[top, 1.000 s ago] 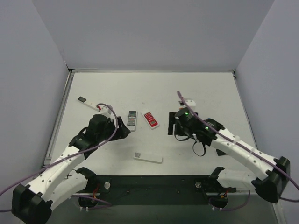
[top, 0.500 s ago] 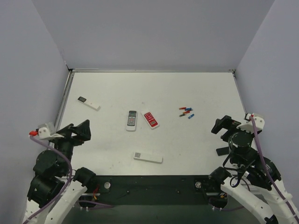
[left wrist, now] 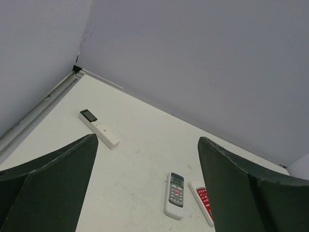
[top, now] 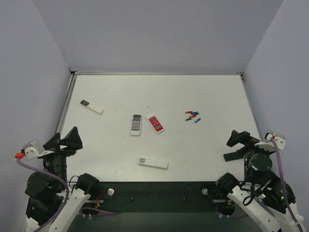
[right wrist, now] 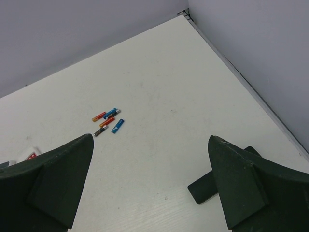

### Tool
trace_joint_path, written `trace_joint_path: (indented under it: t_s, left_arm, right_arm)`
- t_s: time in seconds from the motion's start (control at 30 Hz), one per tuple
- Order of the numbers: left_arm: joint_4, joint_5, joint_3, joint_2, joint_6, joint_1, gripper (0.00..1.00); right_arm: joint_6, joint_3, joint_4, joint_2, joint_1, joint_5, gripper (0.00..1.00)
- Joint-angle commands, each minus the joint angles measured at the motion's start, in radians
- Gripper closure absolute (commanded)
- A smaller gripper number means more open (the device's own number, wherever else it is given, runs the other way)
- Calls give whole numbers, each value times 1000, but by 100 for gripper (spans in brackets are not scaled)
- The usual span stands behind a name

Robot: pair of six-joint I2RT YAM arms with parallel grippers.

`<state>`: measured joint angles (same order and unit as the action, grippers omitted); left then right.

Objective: Load the batteries into the remote control

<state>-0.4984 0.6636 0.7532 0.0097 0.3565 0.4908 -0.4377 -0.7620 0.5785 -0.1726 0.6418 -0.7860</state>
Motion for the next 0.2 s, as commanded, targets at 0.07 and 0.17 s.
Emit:
trace_joint_path:
  t_s: [0.07,0.17]
  left_arm:
    - [57,21,-23,-4,-21,-3,4]
    - [60,21,-35,-5,-13,-3,4]
  right_arm:
    - [-15,21,-58,5,-1,-47,0]
    - [13,24,-95,7,-1,-3,0]
